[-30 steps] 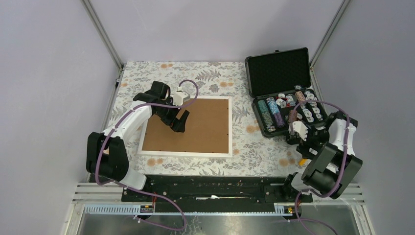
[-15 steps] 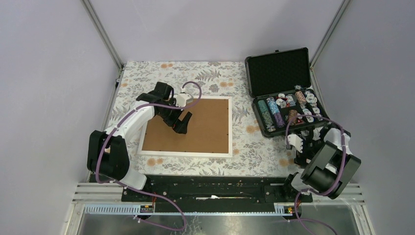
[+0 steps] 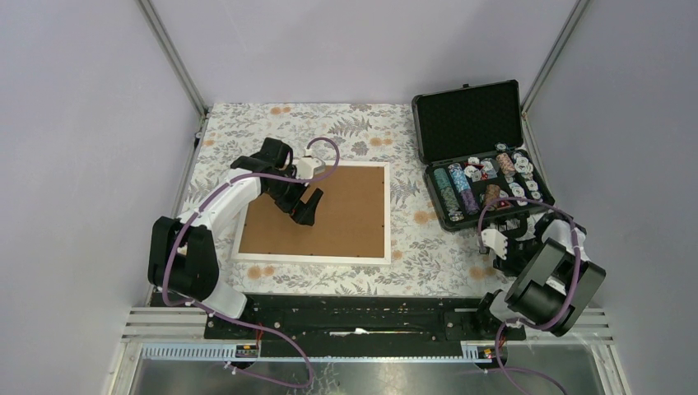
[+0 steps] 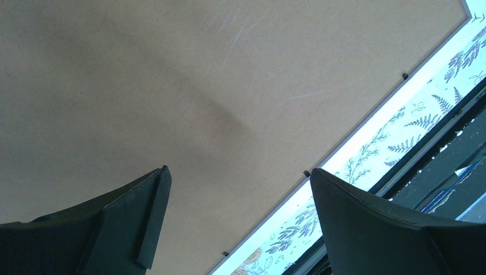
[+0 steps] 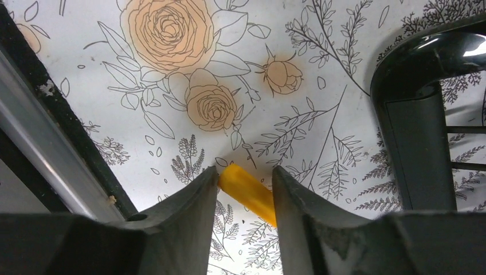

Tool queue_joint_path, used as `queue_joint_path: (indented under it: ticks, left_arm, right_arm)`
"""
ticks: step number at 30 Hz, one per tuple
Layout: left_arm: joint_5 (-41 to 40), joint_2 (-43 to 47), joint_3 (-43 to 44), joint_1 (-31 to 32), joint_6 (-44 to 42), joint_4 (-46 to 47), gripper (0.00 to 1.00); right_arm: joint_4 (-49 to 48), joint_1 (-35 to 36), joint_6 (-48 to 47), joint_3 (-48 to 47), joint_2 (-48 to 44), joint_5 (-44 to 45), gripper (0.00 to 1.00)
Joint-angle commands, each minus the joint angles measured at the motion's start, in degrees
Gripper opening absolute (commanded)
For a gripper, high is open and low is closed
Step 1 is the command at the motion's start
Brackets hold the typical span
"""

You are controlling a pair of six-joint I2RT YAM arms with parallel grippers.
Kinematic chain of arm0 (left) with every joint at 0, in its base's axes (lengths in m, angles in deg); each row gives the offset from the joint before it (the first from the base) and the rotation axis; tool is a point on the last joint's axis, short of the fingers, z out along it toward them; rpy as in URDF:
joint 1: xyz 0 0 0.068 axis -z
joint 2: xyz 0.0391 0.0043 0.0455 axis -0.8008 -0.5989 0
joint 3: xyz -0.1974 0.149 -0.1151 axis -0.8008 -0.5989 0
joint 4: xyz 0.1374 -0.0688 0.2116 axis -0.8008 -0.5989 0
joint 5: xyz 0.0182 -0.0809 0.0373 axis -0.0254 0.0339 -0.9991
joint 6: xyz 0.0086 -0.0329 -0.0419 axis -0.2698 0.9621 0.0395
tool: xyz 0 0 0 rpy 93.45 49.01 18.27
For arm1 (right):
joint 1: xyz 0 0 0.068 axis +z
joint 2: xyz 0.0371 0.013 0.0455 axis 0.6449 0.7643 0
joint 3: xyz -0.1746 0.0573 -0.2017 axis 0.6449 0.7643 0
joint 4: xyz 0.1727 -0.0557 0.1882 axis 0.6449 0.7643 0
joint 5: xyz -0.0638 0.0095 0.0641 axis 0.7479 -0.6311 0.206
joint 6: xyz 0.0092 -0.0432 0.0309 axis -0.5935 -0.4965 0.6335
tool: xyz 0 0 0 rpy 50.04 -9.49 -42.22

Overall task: Take the photo out of the frame
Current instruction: Pick up the screwdriver from the center of the board.

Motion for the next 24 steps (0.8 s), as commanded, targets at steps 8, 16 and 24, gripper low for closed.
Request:
queue_joint_path:
  ticks: [8,16,24]
  left_arm:
    - [1.5,0.2,3.3,0.2,0.4,0.8,0.99]
    - [3.3,0.1,4.1,0.2,1.1,0.8,0.99]
    - [8.7,4.5,4.9,-1.4,6.4,4.2,0.99]
  right_arm:
    - [-6.6,0.7,-16.5,4.9,-3.0,-5.7,0.02]
    - [2.9,8.0,-1.7,-6.1,-2.6,-13.1,0.0]
    - [11.4,26.5,30.3,-18.2,-6.5,-27.3,0.0]
